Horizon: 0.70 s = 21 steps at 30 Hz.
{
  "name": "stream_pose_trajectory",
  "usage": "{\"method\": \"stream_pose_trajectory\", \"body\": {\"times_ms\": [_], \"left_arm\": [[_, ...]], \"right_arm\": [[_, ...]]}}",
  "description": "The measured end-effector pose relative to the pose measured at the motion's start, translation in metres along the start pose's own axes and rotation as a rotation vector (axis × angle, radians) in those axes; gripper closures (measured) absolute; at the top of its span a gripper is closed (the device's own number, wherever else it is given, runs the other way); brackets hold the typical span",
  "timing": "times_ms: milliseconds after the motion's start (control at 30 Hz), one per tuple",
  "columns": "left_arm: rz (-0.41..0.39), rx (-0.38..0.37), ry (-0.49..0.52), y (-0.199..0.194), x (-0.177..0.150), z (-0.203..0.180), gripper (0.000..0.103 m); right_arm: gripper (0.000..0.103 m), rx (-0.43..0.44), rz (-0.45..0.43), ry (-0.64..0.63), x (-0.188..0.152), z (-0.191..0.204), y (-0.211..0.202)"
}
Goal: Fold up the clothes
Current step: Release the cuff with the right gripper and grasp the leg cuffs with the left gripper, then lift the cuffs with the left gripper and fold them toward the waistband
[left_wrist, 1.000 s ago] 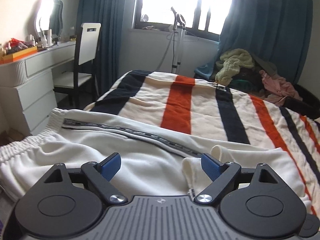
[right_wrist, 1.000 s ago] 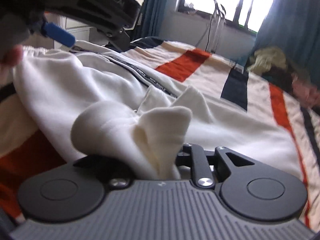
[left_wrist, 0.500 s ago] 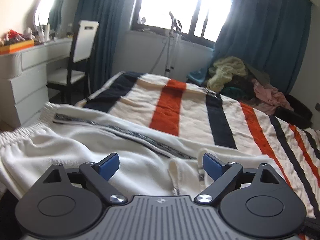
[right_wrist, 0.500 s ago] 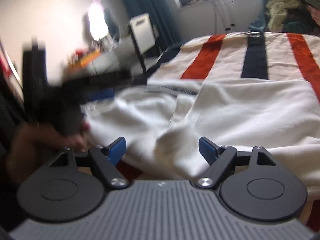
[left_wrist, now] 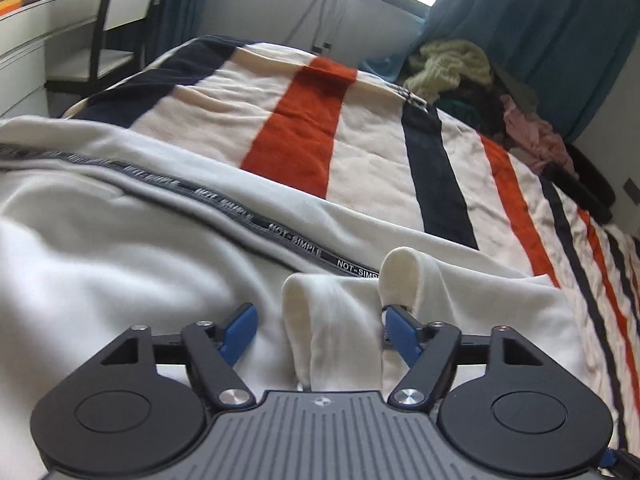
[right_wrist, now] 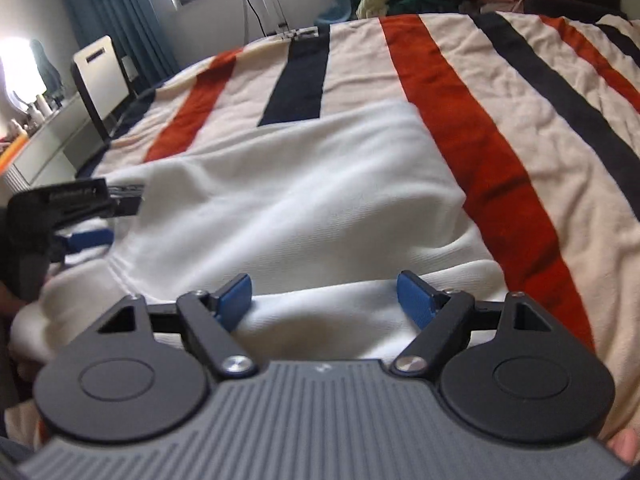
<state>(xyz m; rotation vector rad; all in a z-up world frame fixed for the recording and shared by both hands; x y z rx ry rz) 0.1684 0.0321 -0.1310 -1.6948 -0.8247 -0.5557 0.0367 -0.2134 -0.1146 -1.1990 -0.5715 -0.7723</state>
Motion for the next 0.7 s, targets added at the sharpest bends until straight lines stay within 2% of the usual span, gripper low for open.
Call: {"method": "stream_pose_trajectory", "body": {"times_ms": [33, 133, 233, 267, 400, 500, 600, 700], "left_arm": [[0.006, 0.002, 0.020, 0.006, 0.001, -0.001, 0.048], [0.019, 0.002, 0.052, 0.021, 0.004, 0.000, 0.070], [0.022, -0.042, 0.066, 0.029, 0.009, -0.001, 0.088], [0.020, -0.049, 0.080, 0.030, 0.011, -0.003, 0.091], [-0.106, -0.071, 0.197, 0.018, 0.035, -0.023, 0.092], [-0.161, -0.100, 0.206, 0.018, 0.054, -0.032, 0.092], [-0.151, -0.113, 0.227, 0.028, 0.053, -0.029, 0.091], [-0.104, -0.136, 0.169, 0.029, 0.048, -0.017, 0.085]], "right_arm": [[0.019, -0.020, 0.006, -0.003, -0.002, -0.002, 0.005], [0.019, -0.039, -0.003, 0.000, -0.003, -0.001, 0.007], [0.019, -0.044, -0.017, 0.004, -0.004, -0.002, 0.003], [0.019, -0.046, -0.024, 0.011, -0.003, -0.003, 0.002], [0.021, -0.065, -0.060, 0.017, -0.002, -0.001, 0.004], [0.021, -0.080, -0.078, 0.013, -0.001, 0.002, 0.009], [0.021, -0.098, -0.080, -0.006, -0.002, 0.005, 0.016], [0.021, -0.118, -0.074, -0.017, -0.001, 0.007, 0.021]]}}
Point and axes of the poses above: each gripper's, at about its wrist camera, not at the fingertips, and y roughly the way its jaws point, z to its left, x to its top, the point moved 3 cm from there along y, roughly the way its jaws point, and after that the axes turned 7 degrees about -z, right-handed, at the moved point
